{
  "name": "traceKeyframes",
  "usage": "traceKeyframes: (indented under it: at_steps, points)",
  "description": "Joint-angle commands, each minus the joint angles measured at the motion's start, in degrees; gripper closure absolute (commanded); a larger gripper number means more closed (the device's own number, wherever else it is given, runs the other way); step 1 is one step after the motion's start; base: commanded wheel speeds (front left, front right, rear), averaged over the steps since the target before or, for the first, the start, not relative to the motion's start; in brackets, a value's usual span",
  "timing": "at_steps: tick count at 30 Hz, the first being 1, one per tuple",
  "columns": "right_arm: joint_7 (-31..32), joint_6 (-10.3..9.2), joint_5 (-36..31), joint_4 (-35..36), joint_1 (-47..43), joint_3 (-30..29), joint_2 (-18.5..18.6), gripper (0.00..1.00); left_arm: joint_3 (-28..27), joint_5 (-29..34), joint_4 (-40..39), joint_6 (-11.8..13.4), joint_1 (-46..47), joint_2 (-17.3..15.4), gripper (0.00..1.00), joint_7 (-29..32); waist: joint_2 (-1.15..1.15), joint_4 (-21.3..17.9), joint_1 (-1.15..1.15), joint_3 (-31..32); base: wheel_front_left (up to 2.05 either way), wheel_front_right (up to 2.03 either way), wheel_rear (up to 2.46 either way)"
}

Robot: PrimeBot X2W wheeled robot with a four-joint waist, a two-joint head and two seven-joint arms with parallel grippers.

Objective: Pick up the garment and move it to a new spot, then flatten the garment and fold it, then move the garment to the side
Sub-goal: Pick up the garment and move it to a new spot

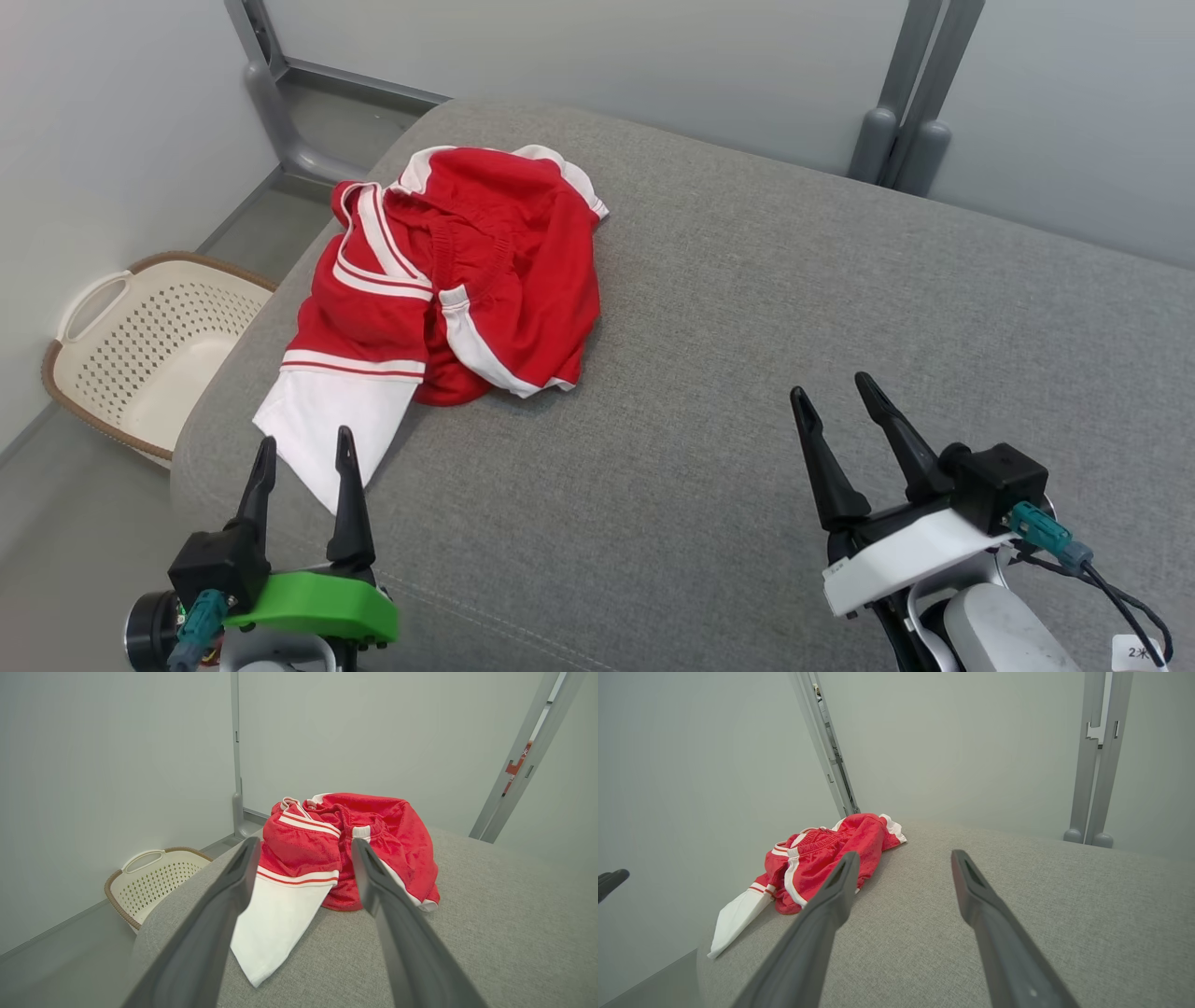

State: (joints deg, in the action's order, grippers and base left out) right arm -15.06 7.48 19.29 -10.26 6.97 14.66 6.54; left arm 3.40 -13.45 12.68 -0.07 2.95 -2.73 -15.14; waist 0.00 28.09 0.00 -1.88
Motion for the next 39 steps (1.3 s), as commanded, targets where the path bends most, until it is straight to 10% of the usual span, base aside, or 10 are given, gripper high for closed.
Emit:
traceKeyframes:
  at_steps: [1, 15, 39]
  points:
    - [-0.15, 0.02, 0.35, -0.14, -0.10, 0.01, 0.44, 0.00, -0.04, -0.47, 0.86, -0.56, -0.13, -0.28, 0.00, -0.02, 0.00, -0.46, 0.00, -0.01, 0.00, 0.00, 0.00]
    - [-0.15, 0.02, -0.34, 0.24, 2.42, 0.01, 1.81, 0.00, -1.65, -3.04, 8.01, -3.49, 12.71, -4.01, 0.00, 4.74, 0.00, -5.29, 0.00, -3.72, 0.00, 0.00, 0.00]
    - [-0.15, 0.02, -0.04, 1.42, 8.66, -0.22, 2.45, 0.00, -2.06, -15.07, 16.29, -6.47, 33.75, -16.16, 0.00, 48.22, 0.00, -20.41, 0.00, -13.71, 0.00, 0.00, 0.00]
